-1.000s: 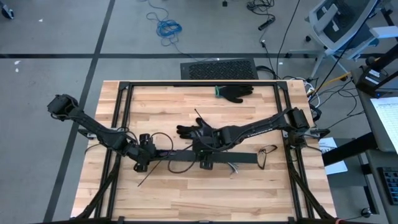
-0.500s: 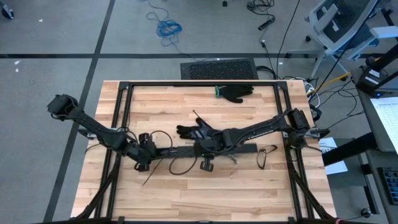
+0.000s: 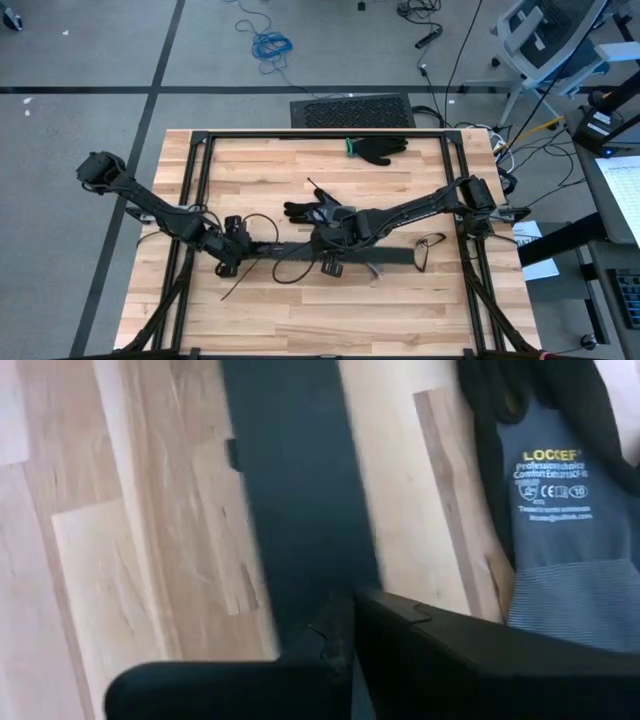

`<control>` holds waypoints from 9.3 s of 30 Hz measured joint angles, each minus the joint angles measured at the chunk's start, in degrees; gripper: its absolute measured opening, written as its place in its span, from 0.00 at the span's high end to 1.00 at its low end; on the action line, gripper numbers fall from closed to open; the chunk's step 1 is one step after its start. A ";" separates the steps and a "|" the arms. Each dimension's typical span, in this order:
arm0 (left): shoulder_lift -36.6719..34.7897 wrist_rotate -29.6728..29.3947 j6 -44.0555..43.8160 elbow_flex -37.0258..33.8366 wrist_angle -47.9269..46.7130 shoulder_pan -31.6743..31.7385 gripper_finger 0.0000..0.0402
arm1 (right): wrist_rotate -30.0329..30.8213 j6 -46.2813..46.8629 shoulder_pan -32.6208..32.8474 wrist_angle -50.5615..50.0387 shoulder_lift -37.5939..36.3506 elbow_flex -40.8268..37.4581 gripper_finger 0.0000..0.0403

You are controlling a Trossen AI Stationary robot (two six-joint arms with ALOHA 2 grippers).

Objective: Ziptie cables
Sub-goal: Close the black cable duct

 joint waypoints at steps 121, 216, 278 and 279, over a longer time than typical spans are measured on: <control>17.61 -0.34 6.84 19.59 12.31 5.82 0.18 | -3.74 -3.27 -4.00 0.45 -20.87 -21.67 0.59; 24.27 -1.72 16.92 7.26 36.15 9.76 0.43 | -6.84 0.30 -2.01 30.76 -10.65 -21.62 0.64; 24.27 -1.78 16.92 7.30 35.98 9.78 0.44 | -9.07 -3.60 -3.45 26.52 -2.95 -15.91 1.00; 24.27 -1.78 16.94 7.30 35.99 9.78 0.44 | -9.06 -3.71 -3.35 25.34 -2.98 -15.83 1.00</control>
